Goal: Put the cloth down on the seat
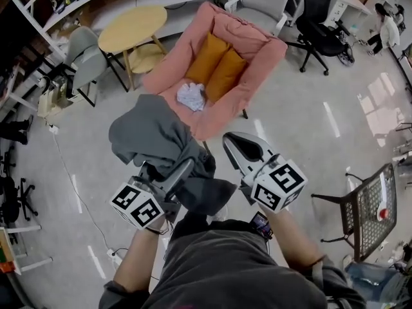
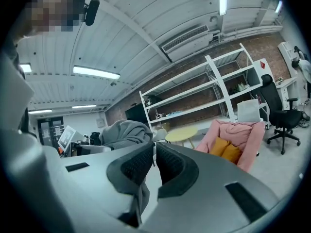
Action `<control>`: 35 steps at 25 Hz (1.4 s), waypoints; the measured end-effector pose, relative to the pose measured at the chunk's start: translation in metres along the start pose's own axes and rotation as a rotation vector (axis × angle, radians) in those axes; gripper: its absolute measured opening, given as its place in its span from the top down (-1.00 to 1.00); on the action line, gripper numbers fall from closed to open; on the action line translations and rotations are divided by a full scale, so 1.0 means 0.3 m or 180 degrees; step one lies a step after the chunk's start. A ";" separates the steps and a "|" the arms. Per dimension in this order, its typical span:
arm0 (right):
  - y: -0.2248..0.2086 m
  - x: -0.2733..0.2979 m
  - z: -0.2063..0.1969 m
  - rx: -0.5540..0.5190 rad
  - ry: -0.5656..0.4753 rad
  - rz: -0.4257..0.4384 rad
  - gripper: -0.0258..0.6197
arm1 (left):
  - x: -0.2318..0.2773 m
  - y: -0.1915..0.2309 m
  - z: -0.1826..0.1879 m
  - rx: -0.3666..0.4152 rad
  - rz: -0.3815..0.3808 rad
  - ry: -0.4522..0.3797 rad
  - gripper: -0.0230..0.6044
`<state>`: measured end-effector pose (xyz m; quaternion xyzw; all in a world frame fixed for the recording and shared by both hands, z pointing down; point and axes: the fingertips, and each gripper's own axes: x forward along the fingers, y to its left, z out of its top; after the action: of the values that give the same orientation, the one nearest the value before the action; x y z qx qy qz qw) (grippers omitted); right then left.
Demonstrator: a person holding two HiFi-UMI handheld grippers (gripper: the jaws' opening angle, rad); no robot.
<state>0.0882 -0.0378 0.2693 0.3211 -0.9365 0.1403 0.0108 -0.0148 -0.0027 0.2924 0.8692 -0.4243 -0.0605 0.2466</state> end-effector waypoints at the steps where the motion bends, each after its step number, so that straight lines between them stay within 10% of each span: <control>1: -0.029 0.025 -0.002 0.0001 0.0026 -0.0011 0.87 | 0.030 0.031 0.003 -0.0030 0.0000 0.0014 -0.07; 20: -0.626 0.771 -0.184 0.0315 0.0548 -0.0366 0.87 | 0.685 0.933 0.054 -0.0488 -0.0128 0.0382 -0.07; 35: -0.967 1.098 -0.496 0.0724 0.0868 -0.0659 0.87 | 1.129 1.578 -0.290 -0.0990 0.0080 0.0728 -0.07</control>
<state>-0.0083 -0.4137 0.5226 0.3929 -0.8665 0.2854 0.1156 -0.1083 -0.4751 0.6307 0.8164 -0.3899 -0.0230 0.4253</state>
